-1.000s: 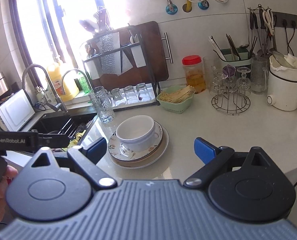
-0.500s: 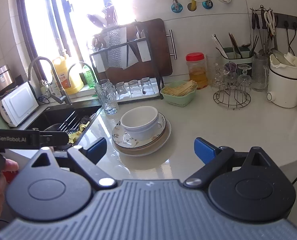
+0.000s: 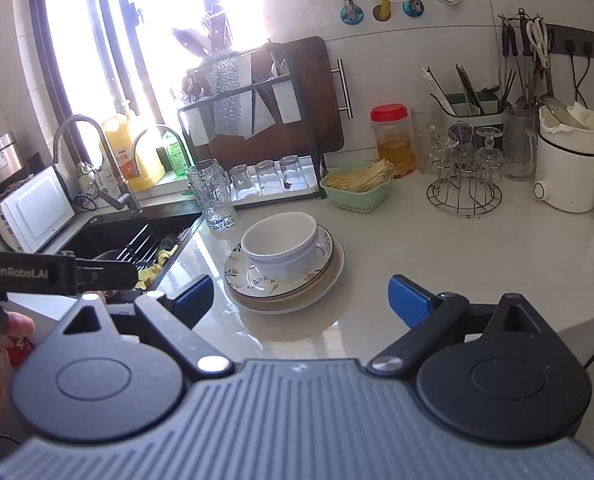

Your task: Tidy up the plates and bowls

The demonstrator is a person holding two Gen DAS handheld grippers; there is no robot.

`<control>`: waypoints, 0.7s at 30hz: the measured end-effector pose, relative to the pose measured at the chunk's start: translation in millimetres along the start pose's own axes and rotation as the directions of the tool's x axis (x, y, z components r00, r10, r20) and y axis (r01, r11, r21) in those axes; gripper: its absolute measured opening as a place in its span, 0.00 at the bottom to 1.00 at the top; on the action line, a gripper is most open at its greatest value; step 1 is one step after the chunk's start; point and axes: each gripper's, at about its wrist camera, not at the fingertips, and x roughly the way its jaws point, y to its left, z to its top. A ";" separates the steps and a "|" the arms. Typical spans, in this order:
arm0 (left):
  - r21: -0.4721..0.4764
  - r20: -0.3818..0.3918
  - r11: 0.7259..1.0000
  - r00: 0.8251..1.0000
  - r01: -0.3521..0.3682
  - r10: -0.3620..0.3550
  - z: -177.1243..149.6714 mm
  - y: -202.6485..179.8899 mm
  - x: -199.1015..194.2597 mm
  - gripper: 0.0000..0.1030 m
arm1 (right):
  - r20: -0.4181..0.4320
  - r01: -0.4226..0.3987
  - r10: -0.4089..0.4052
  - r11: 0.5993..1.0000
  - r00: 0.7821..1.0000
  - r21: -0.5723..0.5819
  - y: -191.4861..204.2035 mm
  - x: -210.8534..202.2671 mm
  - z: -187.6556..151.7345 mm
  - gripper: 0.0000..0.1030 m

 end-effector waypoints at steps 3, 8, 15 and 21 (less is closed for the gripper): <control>-0.004 -0.004 1.000 1.000 0.003 -0.003 0.3 0.9 2.6 0.94 | -0.001 0.005 -0.005 1.000 1.000 0.007 -0.4 0.9 -0.4 0.93; 0.003 -0.010 1.000 1.000 -0.002 0.002 2.0 2.3 5.6 0.94 | -0.008 0.003 -0.003 1.000 1.000 0.003 1.7 3.9 -0.6 0.93; -0.011 -0.015 1.000 1.000 -0.017 0.016 3.7 4.2 8.1 0.94 | -0.011 -0.004 0.004 1.000 1.000 0.002 2.2 5.9 0.0 0.93; -0.008 -0.021 1.000 1.000 -0.010 0.010 8.3 2.1 9.6 0.94 | -0.008 0.000 0.000 1.000 1.000 0.008 -1.0 6.6 3.2 0.93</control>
